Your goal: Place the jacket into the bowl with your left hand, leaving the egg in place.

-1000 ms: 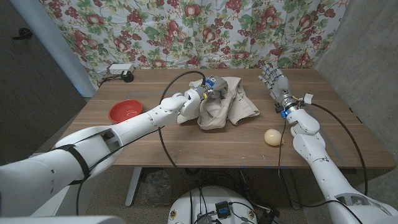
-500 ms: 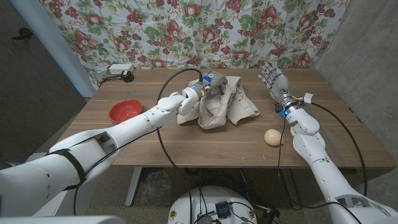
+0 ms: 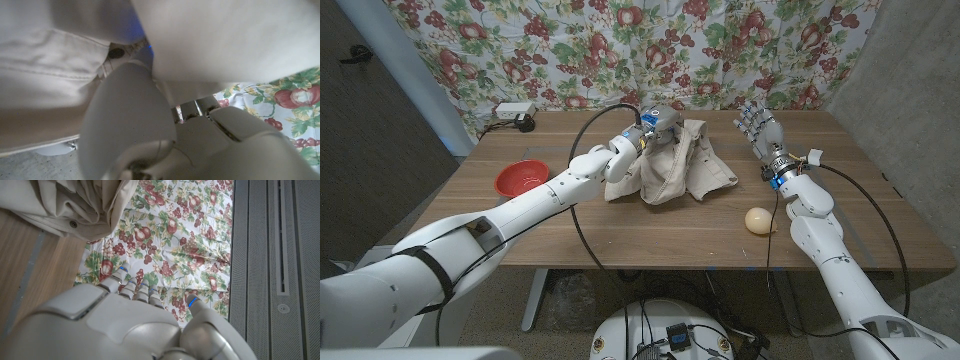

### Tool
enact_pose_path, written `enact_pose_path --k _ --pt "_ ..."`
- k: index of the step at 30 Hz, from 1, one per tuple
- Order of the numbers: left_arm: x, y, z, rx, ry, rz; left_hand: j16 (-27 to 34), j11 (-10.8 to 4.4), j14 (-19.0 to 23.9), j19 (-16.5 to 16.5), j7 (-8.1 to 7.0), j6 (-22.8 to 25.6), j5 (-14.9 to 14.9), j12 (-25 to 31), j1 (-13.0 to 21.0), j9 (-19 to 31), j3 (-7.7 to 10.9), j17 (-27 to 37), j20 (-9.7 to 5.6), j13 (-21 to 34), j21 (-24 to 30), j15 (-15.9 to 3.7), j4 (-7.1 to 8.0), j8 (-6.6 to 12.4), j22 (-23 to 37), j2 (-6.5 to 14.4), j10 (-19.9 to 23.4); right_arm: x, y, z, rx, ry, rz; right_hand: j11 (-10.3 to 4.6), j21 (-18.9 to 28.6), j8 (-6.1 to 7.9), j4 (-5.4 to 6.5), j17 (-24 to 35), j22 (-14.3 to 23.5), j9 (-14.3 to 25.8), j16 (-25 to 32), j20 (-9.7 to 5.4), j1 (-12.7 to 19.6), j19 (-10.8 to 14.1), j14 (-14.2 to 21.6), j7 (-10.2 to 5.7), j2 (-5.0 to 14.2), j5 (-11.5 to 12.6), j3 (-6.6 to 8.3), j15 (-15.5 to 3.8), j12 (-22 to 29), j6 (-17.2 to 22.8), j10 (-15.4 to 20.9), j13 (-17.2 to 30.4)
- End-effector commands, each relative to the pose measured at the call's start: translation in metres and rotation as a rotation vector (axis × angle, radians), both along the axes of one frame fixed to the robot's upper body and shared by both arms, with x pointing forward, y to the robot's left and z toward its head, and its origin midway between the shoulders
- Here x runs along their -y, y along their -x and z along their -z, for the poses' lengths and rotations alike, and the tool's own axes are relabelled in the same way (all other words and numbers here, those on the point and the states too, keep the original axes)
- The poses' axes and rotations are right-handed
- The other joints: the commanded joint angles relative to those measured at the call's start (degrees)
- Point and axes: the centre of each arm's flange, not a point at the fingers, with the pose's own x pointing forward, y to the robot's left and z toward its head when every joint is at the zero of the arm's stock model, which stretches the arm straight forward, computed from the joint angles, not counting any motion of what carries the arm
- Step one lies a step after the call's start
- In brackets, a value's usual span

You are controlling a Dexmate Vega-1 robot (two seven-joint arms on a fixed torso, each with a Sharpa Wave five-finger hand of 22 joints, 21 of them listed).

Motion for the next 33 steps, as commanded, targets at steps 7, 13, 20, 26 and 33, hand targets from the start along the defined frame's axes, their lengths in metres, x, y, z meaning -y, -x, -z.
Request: enact_pose_path --k 7,13,20,26,33 --pt "-0.007 0.020 -0.029 0.069 0.111 0.045 1.4 0.26 10.0 1.3 2.36 2.4 0.1 0.5 1.9 0.2 2.15 16.4 -6.32 1.0 1.0 -13.54 1.64 -0.21 -0.3 1.0 0.1 0.001 0.005 -0.001 0.012 -0.001 0.001 0.06 0.4 0.26 0.02 0.1 0.3 0.1 0.2 -4.22 -0.4 0.6 0.4 0.12 3.26 0.0 0.43 -1.38 0.1 0.8 0.6 0.2" --pt "-0.009 0.025 -0.037 0.086 0.127 0.051 1.4 0.30 10.1 1.2 2.40 2.5 0.1 0.4 2.0 0.2 2.31 16.9 -6.27 1.4 1.3 -13.42 1.65 -0.34 -0.5 0.9 0.1 0.001 0.006 -0.002 0.014 -0.005 -0.001 -0.09 0.4 0.25 0.03 0.1 0.3 0.1 0.2 -4.27 -0.4 0.5 0.4 0.10 3.26 0.0 0.44 -1.42 0.1 0.8 0.6 0.2" --pt "-0.011 0.033 -0.045 0.099 0.147 0.062 1.4 0.22 10.1 1.1 2.48 2.7 0.1 0.3 2.1 0.2 2.52 17.6 -6.28 1.9 1.5 -13.34 1.68 -0.47 -1.0 0.8 0.2 0.000 0.005 -0.003 0.017 -0.001 -0.002 0.06 0.4 0.25 0.05 0.1 0.3 0.1 0.2 -4.22 -0.4 0.6 0.4 0.14 3.24 0.0 0.44 -1.40 0.2 0.8 0.8 0.2" --pt "-0.015 0.042 -0.054 0.138 0.168 0.066 1.4 0.31 10.1 1.0 2.53 2.8 0.0 0.3 2.1 0.2 2.72 18.1 -6.28 2.3 1.9 -13.52 1.70 -0.61 -1.2 0.7 0.3 -0.001 0.005 -0.004 0.019 -0.003 -0.005 -0.02 0.4 0.25 0.04 0.1 0.3 0.1 0.2 -4.25 -0.4 0.6 0.4 0.15 3.23 -0.1 0.46 -1.43 0.2 0.8 0.8 0.2" --pt "-0.021 0.051 -0.062 0.172 0.183 0.061 1.4 0.22 10.2 1.0 2.59 2.9 0.0 0.1 2.1 0.2 2.94 18.7 -6.31 2.5 2.2 -13.44 1.73 -0.76 -1.7 0.5 0.5 -0.004 0.005 -0.006 0.025 0.002 -0.008 0.16 0.4 0.24 0.04 0.1 0.3 0.1 0.2 -4.22 -0.4 0.6 0.4 0.14 3.23 -0.1 0.48 -1.41 0.1 0.8 0.8 0.2"
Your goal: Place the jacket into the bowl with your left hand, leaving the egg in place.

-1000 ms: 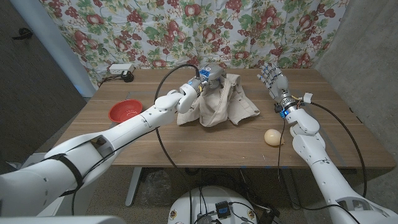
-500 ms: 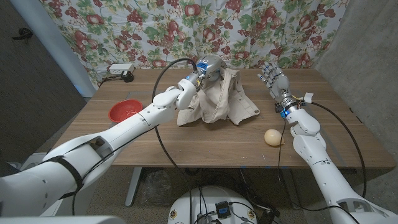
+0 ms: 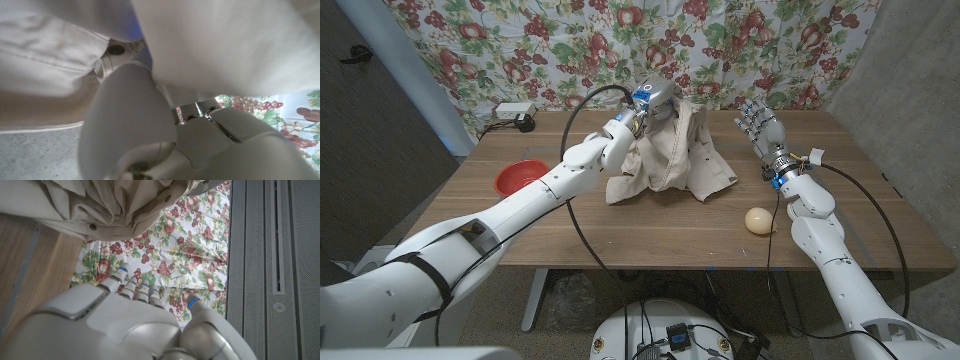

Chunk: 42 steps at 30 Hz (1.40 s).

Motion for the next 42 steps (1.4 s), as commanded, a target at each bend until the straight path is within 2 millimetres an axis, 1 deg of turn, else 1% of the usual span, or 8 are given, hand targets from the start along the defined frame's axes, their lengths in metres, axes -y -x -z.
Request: enact_pose_path --k 1,14,19,22,26,34,40,42 --pt "-0.009 0.016 -0.016 0.057 0.035 -0.005 1.4 0.25 10.2 1.1 1.55 1.9 0.3 -0.1 1.8 0.2 2.71 16.8 -6.21 0.3 0.4 -13.42 1.96 -0.09 -0.1 0.8 0.5 -0.004 0.000 -0.004 0.010 0.004 -0.007 -0.12 0.4 0.24 0.04 0.1 0.2 0.1 0.2 -4.25 -0.4 0.6 0.4 -0.19 3.23 -0.1 0.48 -1.42 0.1 0.5 0.5 0.2" --pt "-0.017 0.032 -0.033 0.109 0.063 -0.012 1.3 0.30 10.4 1.0 1.56 2.1 0.2 -0.5 1.9 0.2 3.02 17.5 -6.18 0.4 0.9 -13.40 1.97 -0.29 -0.5 0.6 0.6 -0.009 0.002 -0.005 0.012 0.012 -0.011 -0.07 0.4 0.23 0.02 0.1 0.2 0.1 0.2 -4.29 -0.4 0.7 0.5 -0.18 3.21 -0.1 0.51 -1.42 0.1 0.5 0.5 0.1" --pt "-0.016 0.041 -0.042 0.135 0.075 -0.006 1.3 0.35 10.3 1.0 1.60 2.1 0.2 -0.7 1.9 0.2 3.13 17.8 -6.24 0.5 1.1 -13.45 2.01 -0.42 -0.7 0.6 0.7 -0.009 0.004 -0.005 0.013 0.008 -0.012 -0.19 0.4 0.22 0.02 0.1 0.2 0.1 0.2 -4.32 -0.4 0.7 0.4 -0.19 3.20 -0.1 0.52 -1.47 0.1 0.4 0.5 0.1" --pt "-0.017 0.047 -0.047 0.147 0.081 -0.004 1.2 0.33 10.3 0.9 1.55 2.2 0.2 -0.8 1.9 0.2 3.20 18.0 -6.24 0.5 1.2 -13.40 2.02 -0.47 -0.8 0.5 0.7 -0.010 0.005 -0.006 0.016 0.009 -0.012 -0.02 0.4 0.21 0.03 0.1 0.2 0.1 0.2 -4.29 -0.5 0.7 0.5 -0.16 3.19 -0.1 0.52 -1.44 0.1 0.4 0.6 0.1" --pt "-0.018 0.053 -0.051 0.157 0.091 -0.019 1.2 0.32 10.4 0.8 1.56 2.3 0.2 -1.0 1.9 0.2 3.35 18.3 -6.24 0.5 1.5 -13.43 2.03 -0.57 -0.8 0.4 0.8 -0.010 0.007 -0.006 0.021 0.013 -0.008 -0.10 0.4 0.22 0.03 0.1 0.2 0.1 0.2 -4.30 -0.5 0.7 0.5 -0.16 3.17 -0.1 0.52 -1.41 0.1 0.5 0.6 0.1" --pt "-0.031 0.072 -0.060 0.196 0.122 -0.047 1.1 0.14 10.5 0.8 1.47 2.4 0.2 -1.2 1.8 0.2 3.60 18.8 -6.30 0.7 1.8 -13.55 2.05 -0.75 -1.1 0.3 0.9 -0.013 0.010 -0.008 0.029 0.015 -0.011 -0.15 0.4 0.22 0.03 0.1 0.2 0.1 0.2 -4.29 -0.5 0.7 0.5 -0.21 3.15 -0.1 0.53 -1.42 0.1 0.5 0.6 0.1" --pt "-0.039 0.086 -0.061 0.214 0.138 -0.077 1.1 0.17 10.6 0.7 1.42 2.6 0.1 -1.4 1.8 0.2 3.77 19.2 -6.36 0.8 1.9 -13.60 2.05 -0.86 -1.4 0.3 1.0 -0.017 0.011 -0.010 0.032 0.018 -0.018 -0.11 0.4 0.21 0.03 0.1 0.2 0.1 0.2 -4.33 -0.5 0.7 0.5 -0.19 3.15 -0.1 0.53 -1.45 0.1 0.5 0.6 0.1" --pt "-0.041 0.091 -0.061 0.220 0.137 -0.081 1.1 -0.06 10.6 0.8 1.35 2.6 0.1 -1.5 1.8 0.2 3.82 19.3 -6.41 0.9 2.0 -13.50 2.07 -0.92 -1.5 0.2 1.0 -0.018 0.012 -0.011 0.033 0.018 -0.020 -0.06 0.4 0.21 0.04 0.1 0.2 0.1 0.2 -4.33 -0.5 0.7 0.5 -0.17 3.16 -0.1 0.54 -1.50 0.1 0.5 0.6 0.1"
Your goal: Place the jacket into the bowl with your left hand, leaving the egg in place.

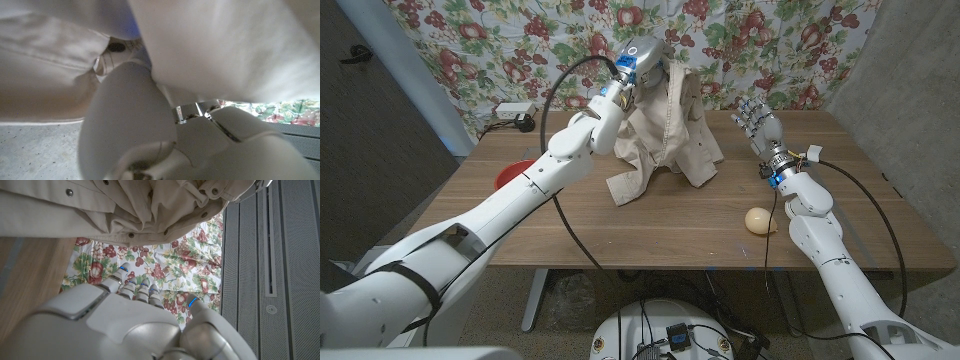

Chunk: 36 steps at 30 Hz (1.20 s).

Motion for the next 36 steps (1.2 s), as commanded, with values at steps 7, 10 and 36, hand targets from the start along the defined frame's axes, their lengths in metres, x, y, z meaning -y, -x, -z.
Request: enact_pose_path --k 7,10,36 --pt "-0.023 0.037 -0.010 0.059 0.063 -0.070 0.9 0.10 10.4 0.7 0.97 1.5 0.4 -0.4 1.2 0.2 3.29 19.1 -6.48 0.1 0.7 -13.77 2.82 -0.19 -0.2 0.7 0.9 -0.011 0.005 -0.004 0.013 0.015 -0.014 -0.10 0.4 0.22 0.02 0.1 0.2 0.1 0.2 -4.02 -0.3 0.4 0.5 -0.17 2.96 -0.1 0.57 -1.47 0.1 0.5 0.6 0.1" --pt "-0.027 0.040 -0.011 0.065 0.075 -0.084 0.9 -0.05 10.4 0.7 1.00 1.5 0.3 -0.5 1.2 0.2 3.38 19.3 -6.46 0.1 0.8 -13.74 2.82 -0.26 -0.3 0.6 1.0 -0.013 0.006 -0.004 0.013 0.018 -0.016 -0.09 0.4 0.22 0.02 0.1 0.2 0.1 0.2 -4.01 -0.3 0.4 0.5 -0.13 2.95 -0.1 0.58 -1.45 0.1 0.5 0.6 0.1" --pt "-0.072 0.063 -0.027 0.047 0.197 -0.204 0.5 -0.11 10.6 0.8 0.84 1.7 0.2 -1.4 1.0 0.2 4.22 20.6 -6.77 0.4 1.5 -13.71 2.82 -0.92 -1.4 0.4 1.2 -0.031 0.017 -0.008 0.026 0.051 -0.029 -0.09 0.4 0.22 0.03 0.1 0.2 0.1 0.2 -3.99 -0.3 0.5 0.6 -0.08 2.93 -0.1 0.61 -1.47 0.1 0.5 0.6 0.2"
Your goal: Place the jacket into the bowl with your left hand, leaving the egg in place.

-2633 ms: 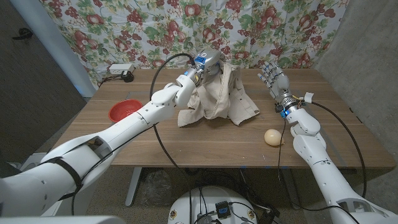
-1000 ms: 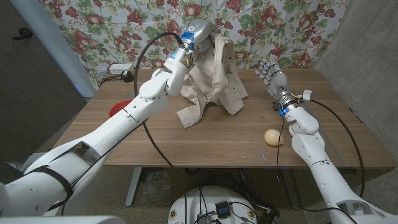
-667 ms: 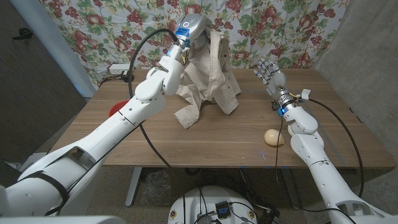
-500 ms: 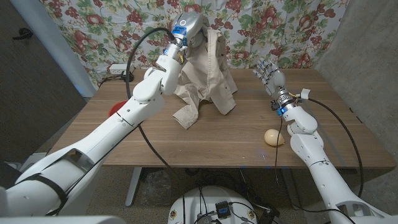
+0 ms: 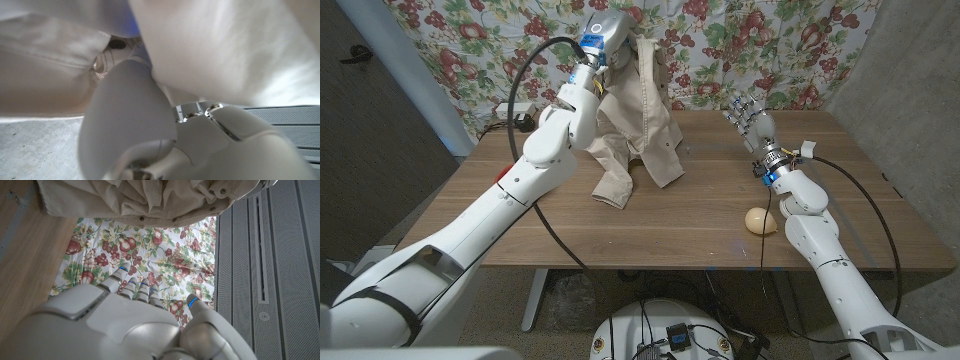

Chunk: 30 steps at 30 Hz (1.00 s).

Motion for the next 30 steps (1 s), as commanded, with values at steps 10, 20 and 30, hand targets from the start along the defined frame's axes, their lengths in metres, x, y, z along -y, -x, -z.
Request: enact_pose_path --k 10,20,30 --pt "-0.038 0.022 -0.008 -0.013 0.094 -0.085 0.2 0.15 10.5 0.7 0.97 1.1 0.0 -0.4 1.1 0.2 4.18 20.2 -6.84 0.2 0.5 -13.98 3.16 -0.28 -0.5 0.4 0.6 -0.013 0.008 -0.001 0.003 0.021 -0.007 0.25 0.4 0.22 0.03 0.1 0.2 0.1 0.2 -3.97 -0.3 0.5 0.6 -0.10 2.91 -0.1 0.61 -1.46 0.1 0.5 0.3 0.1" --pt "-0.052 0.031 -0.009 0.003 0.126 -0.135 -0.1 0.12 10.8 0.8 0.94 1.1 -0.1 -0.7 1.1 0.3 4.53 20.3 -6.90 0.4 0.7 -14.01 3.10 -0.55 -0.9 0.3 0.6 -0.019 0.007 -0.001 0.001 0.029 -0.014 0.30 0.4 0.21 0.03 0.1 0.2 0.1 0.2 -3.99 -0.4 0.5 0.6 -0.11 2.88 -0.2 0.61 -1.45 0.1 0.5 0.3 0.1" --pt "-0.066 0.034 -0.011 -0.020 0.158 -0.175 -0.4 0.19 11.1 0.8 0.88 1.2 -0.3 -1.0 1.0 0.4 4.88 20.3 -6.98 0.5 1.1 -14.14 3.10 -0.75 -1.0 0.3 0.8 -0.027 0.001 0.000 -0.007 0.032 -0.023 0.30 0.4 0.21 0.04 0.1 0.2 0.1 0.2 -3.97 -0.4 0.5 0.6 -0.04 2.86 -0.2 0.61 -1.44 0.1 0.5 0.3 0.1"
